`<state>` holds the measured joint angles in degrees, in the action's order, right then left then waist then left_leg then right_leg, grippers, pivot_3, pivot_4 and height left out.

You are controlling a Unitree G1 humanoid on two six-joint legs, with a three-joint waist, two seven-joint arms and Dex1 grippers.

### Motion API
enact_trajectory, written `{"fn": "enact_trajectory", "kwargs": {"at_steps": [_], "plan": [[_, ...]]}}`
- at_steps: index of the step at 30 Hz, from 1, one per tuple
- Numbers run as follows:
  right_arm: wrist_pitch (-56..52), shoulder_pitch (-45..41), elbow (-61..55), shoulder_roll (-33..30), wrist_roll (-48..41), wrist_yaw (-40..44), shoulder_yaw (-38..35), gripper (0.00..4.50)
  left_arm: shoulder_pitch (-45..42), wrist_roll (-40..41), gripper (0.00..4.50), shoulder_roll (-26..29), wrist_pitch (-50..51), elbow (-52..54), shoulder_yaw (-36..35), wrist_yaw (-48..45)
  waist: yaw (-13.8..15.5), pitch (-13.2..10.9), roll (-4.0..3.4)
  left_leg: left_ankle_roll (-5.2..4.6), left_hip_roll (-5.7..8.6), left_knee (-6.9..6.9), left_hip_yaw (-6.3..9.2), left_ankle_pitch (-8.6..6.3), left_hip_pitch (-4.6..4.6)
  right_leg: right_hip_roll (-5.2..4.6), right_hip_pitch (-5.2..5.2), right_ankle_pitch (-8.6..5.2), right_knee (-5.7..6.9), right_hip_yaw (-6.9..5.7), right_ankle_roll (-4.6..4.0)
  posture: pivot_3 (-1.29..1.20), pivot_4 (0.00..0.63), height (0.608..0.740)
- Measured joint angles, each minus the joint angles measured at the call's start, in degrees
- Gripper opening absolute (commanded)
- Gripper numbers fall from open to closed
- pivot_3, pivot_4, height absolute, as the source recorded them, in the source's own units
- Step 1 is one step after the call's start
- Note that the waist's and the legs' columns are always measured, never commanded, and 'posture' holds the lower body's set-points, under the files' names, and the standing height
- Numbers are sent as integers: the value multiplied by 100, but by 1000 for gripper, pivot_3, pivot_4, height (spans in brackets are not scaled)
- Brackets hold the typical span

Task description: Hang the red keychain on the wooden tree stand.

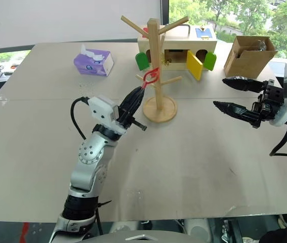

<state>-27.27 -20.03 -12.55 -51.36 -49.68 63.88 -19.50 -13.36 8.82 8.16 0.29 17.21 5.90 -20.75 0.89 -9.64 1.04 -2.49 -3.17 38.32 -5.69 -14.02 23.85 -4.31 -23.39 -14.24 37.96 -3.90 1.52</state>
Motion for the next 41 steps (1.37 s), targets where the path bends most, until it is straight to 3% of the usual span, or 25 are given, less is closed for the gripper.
{"fn": "enact_trajectory", "kwargs": {"at_steps": [8, 11, 14, 20, 25, 27, 32, 36, 41], "plan": [[6, -1, -2, 0, -2, -6, 0, 3743, -233, -84, 38, -108, -15, -243, 43, 49, 0, -1, 1, 0, -1, 0, 0, 0, 1, 0, 0, 0, -1, 1, 0, 0, 150, 740], [7, 0, -7, 0, -2, -7, -1, 3743, -231, -84, 1013, -164, -16, -261, 54, 66, 0, -1, 1, 0, -1, 0, 0, 0, 1, 0, 0, 0, 0, 0, 0, 0, 150, 740], [23, 1, -17, 9, 0, -12, -1, 3743, -225, -154, 2315, -165, -16, -261, 98, 98, 0, -1, 1, 0, -1, 0, 1, 0, 1, 0, 0, 0, 0, 0, 0, 0, 150, 740], [208, 30, -10, 313, 276, -303, 6, 3743, -200, -271, 2315, -179, 215, -252, 47, 290, -2, 0, 2, 0, -2, 0, 1, 0, 0, 0, 0, 0, 0, 0, 0, 0, 150, 740], [796, 120, 358, 1365, 1299, -1491, 241, 3743, -88, 52, 2315, -264, 864, -360, -671, 764, -13, 1, 4, 22, -4, 0, 0, 13, -2, 8, -2, -1, 2, 2, 1, 0, 150, 740], [1142, 235, 794, 2010, 1883, -2209, 461, 3743, -83, 58, 2315, -181, 935, -705, -1024, 934, -9, 1, 3, 27, -2, -2, -5, 16, 0, 9, -5, 0, 3, 5, 1, 0, 150, 740], [2064, 236, 1686, 2871, 2774, -3235, 565, 3743, -56, -13, 2315, 77, 881, -1375, -1380, 1073, -6, 1, 3, 28, -2, 0, -11, 17, 1, 7, -6, 0, 2, 7, 1, 0, 150, 740], [2964, 13, 2649, 3112, 3545, -4201, 513, 3743, 14, -114, 2315, 225, 609, -1853, -1551, 1155, -17, 2, 3, 29, -3, -1, -18, 17, -1, 5, -6, 0, 2, 10, 1, 0, 150, 740], [3598, -109, 3491, 3250, 3948, -4697, 511, 3743, 60, -172, 2315, 232, 285, -2077, -1573, 1196, -31, 2, 2, 30, -6, -2, -21, 17, -3, 6, -7, 0, 3, 14, 0, 0, 150, 740]]}}
